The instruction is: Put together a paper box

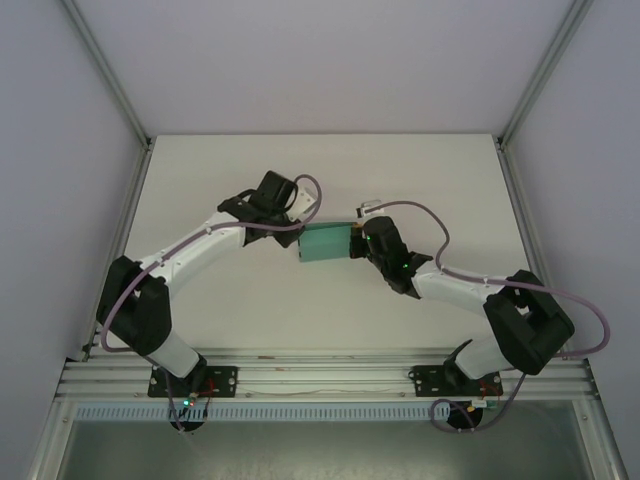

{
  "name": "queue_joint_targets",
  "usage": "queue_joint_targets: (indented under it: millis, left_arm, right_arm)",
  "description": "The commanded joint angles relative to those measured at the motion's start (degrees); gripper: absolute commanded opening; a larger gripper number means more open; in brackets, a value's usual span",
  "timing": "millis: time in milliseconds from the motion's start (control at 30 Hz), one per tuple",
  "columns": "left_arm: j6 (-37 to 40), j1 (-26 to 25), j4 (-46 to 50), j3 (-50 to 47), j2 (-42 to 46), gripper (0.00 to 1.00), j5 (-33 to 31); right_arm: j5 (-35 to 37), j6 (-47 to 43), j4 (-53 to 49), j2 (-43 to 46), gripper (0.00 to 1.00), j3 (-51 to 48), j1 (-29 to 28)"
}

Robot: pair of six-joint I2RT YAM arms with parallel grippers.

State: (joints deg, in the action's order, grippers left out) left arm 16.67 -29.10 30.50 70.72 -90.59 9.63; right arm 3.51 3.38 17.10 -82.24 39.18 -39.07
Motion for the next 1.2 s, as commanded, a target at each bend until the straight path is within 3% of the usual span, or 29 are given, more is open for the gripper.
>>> queue_joint_targets:
  millis: [0, 100, 233, 300, 600, 833, 1167]
  left_arm:
    - [0.8, 0.2, 2.4, 2.7, -2.1, 0.21, 1.4]
    - [0.0, 0.2, 2.6, 2.7, -2.5, 0.11, 2.4]
    - [-2.4, 0.1, 1.1, 1.0, -1.8, 0.07, 2.5]
    - [-5.1, 0.1, -0.5, 0.1, -1.3, 0.00, 3.3]
    - [-31.7, -0.3, -3.1, -1.5, -0.2, 0.00, 9.2]
    - [-37.9, 0.1, 4.3, 1.6, -0.8, 0.00, 5.3]
    - [-39.6, -0.7, -1.1, -5.0, -1.6, 0.00, 6.8]
  right_arm:
    - [-2.5, 1.0, -12.1, -2.7, 0.00, -1.6, -0.7]
    - [-2.3, 1.4, -12.4, -2.7, 0.00, -1.5, -0.7]
    - [-2.1, 2.3, -13.1, -2.4, 0.00, -1.4, -0.7]
    - [-2.0, 2.7, -13.5, -2.2, 0.00, -1.3, -0.7]
    - [3.4, 6.4, -19.8, -2.3, 0.00, 1.6, -3.3]
    - [3.5, 9.7, -21.0, -2.9, 0.00, 2.2, -4.0]
    - [4.6, 8.9, -18.6, -2.9, 0.00, 0.9, -4.6]
